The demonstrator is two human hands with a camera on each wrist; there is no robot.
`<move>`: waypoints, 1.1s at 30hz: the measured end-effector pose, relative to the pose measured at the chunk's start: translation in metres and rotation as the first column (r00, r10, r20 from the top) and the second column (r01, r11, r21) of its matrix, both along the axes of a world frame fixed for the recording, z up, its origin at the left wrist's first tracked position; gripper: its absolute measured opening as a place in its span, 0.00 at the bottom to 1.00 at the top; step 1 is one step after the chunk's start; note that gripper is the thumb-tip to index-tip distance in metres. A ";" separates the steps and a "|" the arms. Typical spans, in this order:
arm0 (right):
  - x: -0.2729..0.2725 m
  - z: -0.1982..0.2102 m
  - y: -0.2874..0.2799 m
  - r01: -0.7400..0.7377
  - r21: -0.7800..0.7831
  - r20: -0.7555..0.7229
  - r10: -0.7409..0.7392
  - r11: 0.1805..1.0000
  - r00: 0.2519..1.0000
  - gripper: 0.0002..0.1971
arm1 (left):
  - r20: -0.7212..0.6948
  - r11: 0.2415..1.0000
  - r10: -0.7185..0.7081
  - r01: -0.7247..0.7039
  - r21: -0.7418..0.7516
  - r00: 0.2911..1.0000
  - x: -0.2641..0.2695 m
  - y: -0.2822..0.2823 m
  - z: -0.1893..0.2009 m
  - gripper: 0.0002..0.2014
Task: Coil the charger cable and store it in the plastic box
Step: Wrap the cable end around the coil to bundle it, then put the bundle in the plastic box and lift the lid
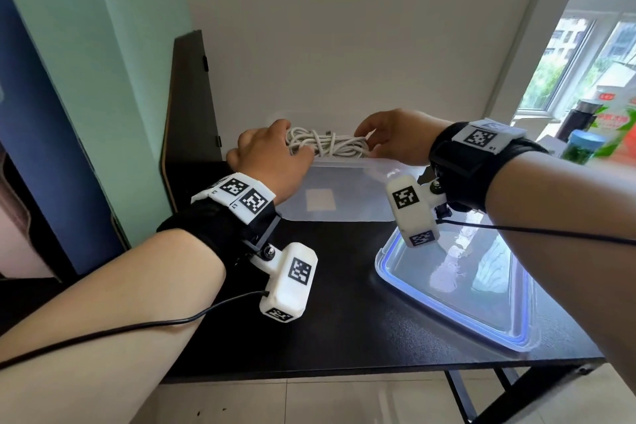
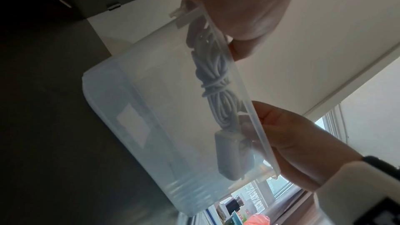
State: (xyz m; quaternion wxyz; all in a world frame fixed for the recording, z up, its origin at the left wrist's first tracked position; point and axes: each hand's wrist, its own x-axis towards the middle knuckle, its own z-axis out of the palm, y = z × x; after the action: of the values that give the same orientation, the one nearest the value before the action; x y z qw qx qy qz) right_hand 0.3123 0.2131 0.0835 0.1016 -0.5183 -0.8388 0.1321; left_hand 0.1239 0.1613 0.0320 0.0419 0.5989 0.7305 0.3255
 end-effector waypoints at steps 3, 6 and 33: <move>-0.002 -0.005 0.003 0.036 -0.020 -0.001 -0.036 0.999 0.999 0.12 | -0.010 1.000 -0.007 0.006 -0.013 1.000 0.000 0.002 -0.002 0.27; -0.002 -0.009 0.004 0.070 0.012 -0.050 -0.069 0.997 0.996 0.12 | 0.011 1.000 -0.017 0.017 -0.006 1.000 -0.002 0.005 -0.004 0.26; 0.046 -0.025 -0.045 0.372 0.354 -0.519 -0.151 0.858 0.841 0.11 | 0.146 0.961 -0.100 0.058 0.270 0.984 0.036 -0.034 0.010 0.21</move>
State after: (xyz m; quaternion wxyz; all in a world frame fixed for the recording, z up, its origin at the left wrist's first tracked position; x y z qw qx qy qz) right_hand 0.3587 0.1681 0.0588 0.4356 -0.5455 -0.7146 0.0454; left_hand 0.1595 0.1273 0.0416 0.0324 0.6000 0.6503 0.4648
